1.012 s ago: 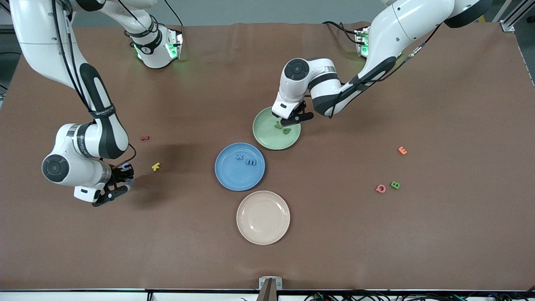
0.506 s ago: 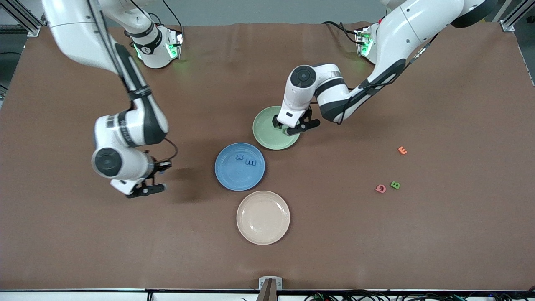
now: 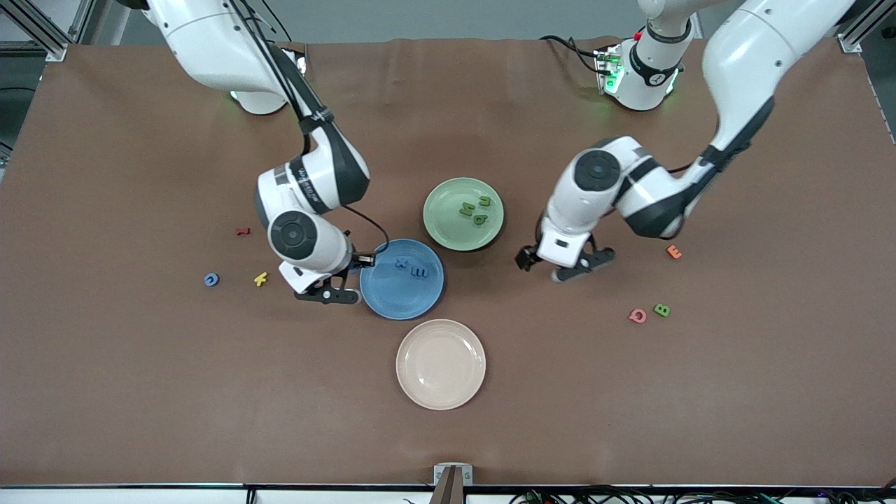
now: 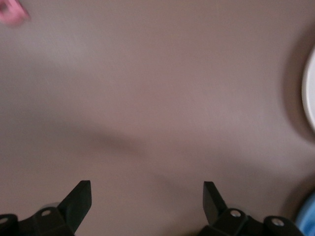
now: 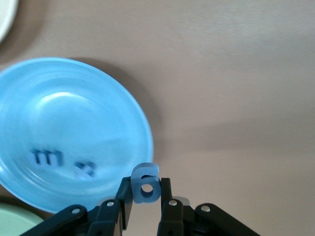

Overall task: Sort letters by color into matching plates
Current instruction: 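Set blue 6 on blue plate with the right gripper while the left gripper returns, then grasp green B with the left gripper while the right gripper reaches blue e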

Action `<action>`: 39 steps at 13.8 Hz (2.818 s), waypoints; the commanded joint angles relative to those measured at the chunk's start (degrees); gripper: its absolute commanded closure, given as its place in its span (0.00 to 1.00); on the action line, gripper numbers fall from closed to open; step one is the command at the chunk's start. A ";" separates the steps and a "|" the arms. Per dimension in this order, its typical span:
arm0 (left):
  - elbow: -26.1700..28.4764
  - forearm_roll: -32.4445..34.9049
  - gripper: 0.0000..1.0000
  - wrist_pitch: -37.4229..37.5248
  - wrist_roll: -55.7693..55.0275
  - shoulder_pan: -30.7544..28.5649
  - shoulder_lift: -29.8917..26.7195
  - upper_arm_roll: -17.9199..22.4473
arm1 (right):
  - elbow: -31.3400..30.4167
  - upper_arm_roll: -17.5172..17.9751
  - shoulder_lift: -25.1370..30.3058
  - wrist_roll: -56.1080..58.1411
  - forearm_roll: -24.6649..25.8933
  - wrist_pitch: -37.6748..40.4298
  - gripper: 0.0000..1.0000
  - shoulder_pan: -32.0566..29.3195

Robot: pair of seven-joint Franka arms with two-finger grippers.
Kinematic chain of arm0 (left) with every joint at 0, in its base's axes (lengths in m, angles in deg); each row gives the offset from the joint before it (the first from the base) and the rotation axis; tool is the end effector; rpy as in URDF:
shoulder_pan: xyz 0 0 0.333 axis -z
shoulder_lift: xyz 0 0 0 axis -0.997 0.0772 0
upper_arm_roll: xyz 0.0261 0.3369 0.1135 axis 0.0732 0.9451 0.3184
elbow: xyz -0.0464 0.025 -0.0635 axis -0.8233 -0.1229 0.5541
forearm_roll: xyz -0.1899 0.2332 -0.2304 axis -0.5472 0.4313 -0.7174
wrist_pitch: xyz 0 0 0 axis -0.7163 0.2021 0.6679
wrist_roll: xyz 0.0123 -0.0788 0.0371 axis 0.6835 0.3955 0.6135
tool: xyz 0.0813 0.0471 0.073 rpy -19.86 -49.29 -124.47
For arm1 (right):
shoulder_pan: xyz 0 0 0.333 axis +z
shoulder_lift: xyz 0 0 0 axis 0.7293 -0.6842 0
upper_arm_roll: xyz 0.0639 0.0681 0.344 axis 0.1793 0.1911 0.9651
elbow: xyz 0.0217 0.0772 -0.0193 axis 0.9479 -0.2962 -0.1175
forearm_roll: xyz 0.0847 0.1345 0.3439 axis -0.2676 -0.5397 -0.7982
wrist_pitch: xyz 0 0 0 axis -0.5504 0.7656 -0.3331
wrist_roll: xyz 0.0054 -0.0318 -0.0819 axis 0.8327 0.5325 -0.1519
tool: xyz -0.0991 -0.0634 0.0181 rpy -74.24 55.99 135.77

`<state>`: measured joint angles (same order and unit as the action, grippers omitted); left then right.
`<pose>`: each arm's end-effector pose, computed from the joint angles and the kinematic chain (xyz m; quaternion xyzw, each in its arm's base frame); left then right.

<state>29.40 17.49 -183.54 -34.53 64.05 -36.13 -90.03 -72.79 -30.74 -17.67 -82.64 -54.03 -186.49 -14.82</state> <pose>0.5620 -0.2791 0.3129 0.9779 0.2026 0.0338 0.0403 0.5864 0.3282 0.2916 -0.9941 0.0585 0.0911 0.0032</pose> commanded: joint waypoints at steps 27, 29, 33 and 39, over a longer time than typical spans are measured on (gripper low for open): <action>-2.24 0.49 0.31 -4.84 -7.69 -13.81 5.47 14.09 | 3.37 -1.08 3.49 -2.67 -2.30 11.51 0.01 -2.11; -2.24 0.49 0.33 -4.84 -7.69 -13.28 5.65 14.27 | 1.71 -1.08 7.35 2.58 -2.21 15.13 0.01 -5.71; -2.32 0.58 0.34 -4.84 -7.60 -12.49 6.00 14.36 | -3.74 -1.17 12.12 17.26 1.47 15.93 0.01 -15.11; -3.55 2.07 0.36 -5.10 -7.60 -11.09 7.23 15.50 | -4.28 -1.17 10.81 42.57 7.63 10.68 0.01 -29.09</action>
<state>27.32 18.04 -188.17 -41.03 52.08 -29.99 -75.19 -75.99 -33.11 -7.24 -45.68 -48.33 -173.19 -40.60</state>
